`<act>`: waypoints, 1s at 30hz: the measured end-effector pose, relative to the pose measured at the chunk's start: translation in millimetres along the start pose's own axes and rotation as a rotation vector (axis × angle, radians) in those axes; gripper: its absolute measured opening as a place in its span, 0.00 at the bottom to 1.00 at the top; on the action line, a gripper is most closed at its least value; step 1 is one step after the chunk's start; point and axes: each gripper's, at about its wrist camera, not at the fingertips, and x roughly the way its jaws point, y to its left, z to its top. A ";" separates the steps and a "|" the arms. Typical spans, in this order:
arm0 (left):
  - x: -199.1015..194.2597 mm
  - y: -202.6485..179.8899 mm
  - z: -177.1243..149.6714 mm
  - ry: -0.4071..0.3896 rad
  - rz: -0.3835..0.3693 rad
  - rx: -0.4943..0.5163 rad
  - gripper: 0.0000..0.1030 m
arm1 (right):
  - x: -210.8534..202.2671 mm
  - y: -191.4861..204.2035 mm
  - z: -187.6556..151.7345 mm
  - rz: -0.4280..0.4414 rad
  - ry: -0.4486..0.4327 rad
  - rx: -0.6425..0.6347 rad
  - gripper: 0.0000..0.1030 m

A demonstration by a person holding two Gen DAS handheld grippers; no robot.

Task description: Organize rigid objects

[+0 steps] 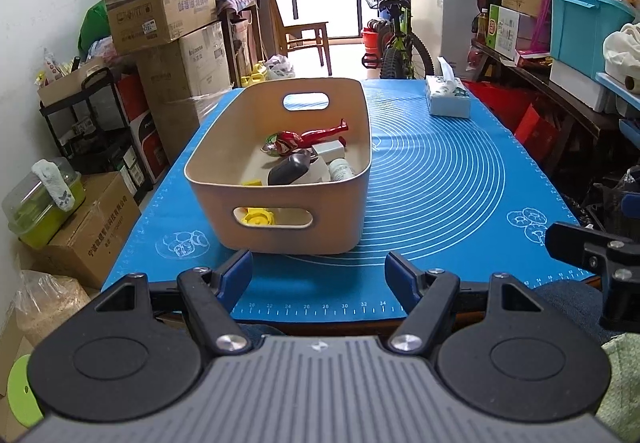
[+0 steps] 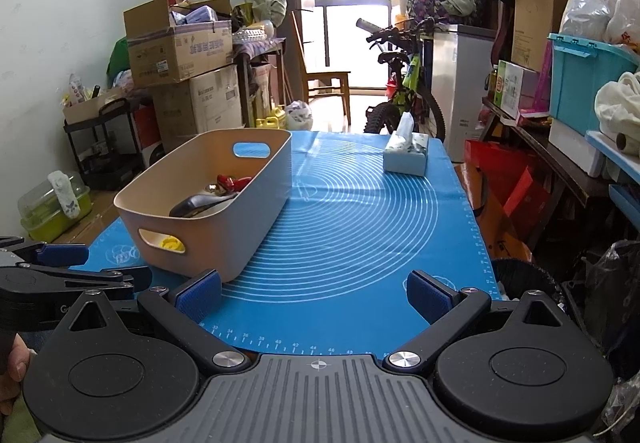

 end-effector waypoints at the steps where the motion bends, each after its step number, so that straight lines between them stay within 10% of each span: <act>1: -0.1 0.6 -0.3 -0.001 -0.002 -0.003 0.71 | 0.3 0.8 -0.4 -0.001 0.000 -0.003 0.96; 30: -0.7 0.6 -1.3 -0.002 -0.007 -0.015 0.71 | 3.0 4.1 -3.0 -0.013 0.007 -0.024 0.96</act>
